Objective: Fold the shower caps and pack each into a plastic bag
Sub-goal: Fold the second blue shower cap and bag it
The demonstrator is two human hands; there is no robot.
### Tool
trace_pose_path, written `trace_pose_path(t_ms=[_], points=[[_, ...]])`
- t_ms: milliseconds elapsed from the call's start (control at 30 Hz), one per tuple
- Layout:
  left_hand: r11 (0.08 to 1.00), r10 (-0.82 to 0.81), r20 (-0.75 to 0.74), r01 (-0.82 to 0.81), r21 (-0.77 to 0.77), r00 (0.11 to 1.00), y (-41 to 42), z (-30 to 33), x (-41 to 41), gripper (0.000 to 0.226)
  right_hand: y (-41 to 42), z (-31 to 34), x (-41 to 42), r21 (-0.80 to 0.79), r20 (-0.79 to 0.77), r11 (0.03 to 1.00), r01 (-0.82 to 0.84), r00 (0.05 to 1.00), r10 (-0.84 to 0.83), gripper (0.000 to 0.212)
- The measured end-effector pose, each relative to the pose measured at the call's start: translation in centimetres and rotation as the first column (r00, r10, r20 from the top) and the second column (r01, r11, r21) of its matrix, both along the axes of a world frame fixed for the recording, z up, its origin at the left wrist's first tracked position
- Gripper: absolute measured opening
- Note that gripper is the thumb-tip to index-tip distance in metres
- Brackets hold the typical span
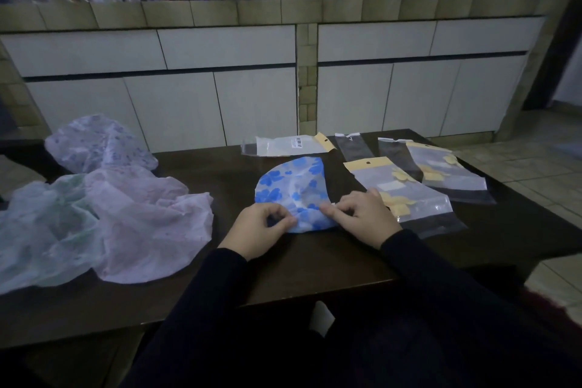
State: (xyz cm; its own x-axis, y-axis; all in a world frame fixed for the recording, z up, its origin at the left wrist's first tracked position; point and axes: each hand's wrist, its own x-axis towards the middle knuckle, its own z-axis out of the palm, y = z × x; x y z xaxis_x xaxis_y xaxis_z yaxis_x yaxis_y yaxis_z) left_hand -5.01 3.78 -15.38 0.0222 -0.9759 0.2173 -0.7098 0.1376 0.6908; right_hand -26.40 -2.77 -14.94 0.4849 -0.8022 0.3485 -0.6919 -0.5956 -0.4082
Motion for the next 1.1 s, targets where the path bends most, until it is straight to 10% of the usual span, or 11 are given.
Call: trace_pose_path(t_ms=[233,400,700,1100], points=[[1.000,0.004,0.071,-0.005,0.015,0.997,-0.3,0.2,-0.3,0.017,0.0,-0.2,0.3,-0.032,0.014,0.977,0.210,0.978,-0.210,0.033],[0.994,-0.075,0.154,0.085,-0.064,0.985,-0.4,-0.2,0.0,0.020,0.1,0.0,0.5,-0.200,-0.079,0.979,0.025,0.996,-0.042,0.015],[0.996,-0.075,0.211,0.084,-0.032,0.975,-0.3,0.0,-0.1,0.026,0.6,0.1,-0.4,-0.053,-0.192,0.998,-0.032,0.981,0.021,0.046],[0.999,-0.018,0.098,0.014,0.040,0.995,-0.5,0.4,0.9,0.009,1.0,0.1,0.8,-0.101,-0.067,0.983,0.153,0.985,-0.160,0.036]])
